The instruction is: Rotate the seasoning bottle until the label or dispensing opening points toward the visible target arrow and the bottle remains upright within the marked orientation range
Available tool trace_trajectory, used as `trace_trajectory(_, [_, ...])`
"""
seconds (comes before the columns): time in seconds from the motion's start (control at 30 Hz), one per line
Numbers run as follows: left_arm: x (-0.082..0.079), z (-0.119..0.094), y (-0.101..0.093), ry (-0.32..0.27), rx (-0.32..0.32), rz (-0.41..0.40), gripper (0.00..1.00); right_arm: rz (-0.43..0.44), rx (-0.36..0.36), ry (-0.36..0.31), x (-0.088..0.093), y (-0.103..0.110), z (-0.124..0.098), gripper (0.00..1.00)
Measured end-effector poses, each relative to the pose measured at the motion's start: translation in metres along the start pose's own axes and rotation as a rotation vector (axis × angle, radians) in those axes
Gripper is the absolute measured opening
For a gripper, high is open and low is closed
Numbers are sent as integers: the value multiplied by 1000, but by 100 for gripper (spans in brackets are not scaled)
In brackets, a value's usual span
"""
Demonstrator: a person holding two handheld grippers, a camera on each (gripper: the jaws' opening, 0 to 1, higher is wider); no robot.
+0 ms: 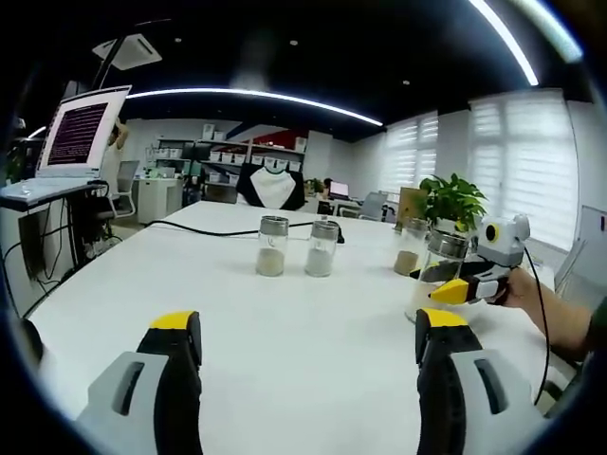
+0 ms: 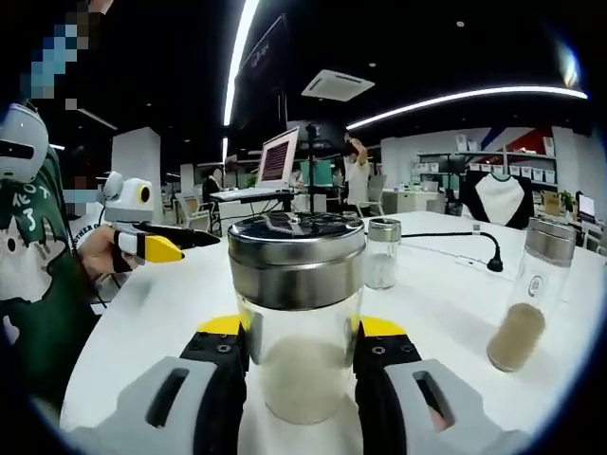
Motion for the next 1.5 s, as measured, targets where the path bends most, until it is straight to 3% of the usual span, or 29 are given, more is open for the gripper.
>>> trace_trajectory(0.3, [0,-2,-1,-4,5,-2,99,10,61,36,0,1,0,42])
trace_trajectory(1.5, [-3,0,-5,-2,22,5,98,69,293,60,2,0,-3,42])
Point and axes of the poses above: the point that each gripper's makers call its tool centre point, and the gripper's own axes: z roughly forward along the fingers, y roughly to its left, x roughly out of its underside, the point moved 5 cm from there along -z, roughly backward along the fingers
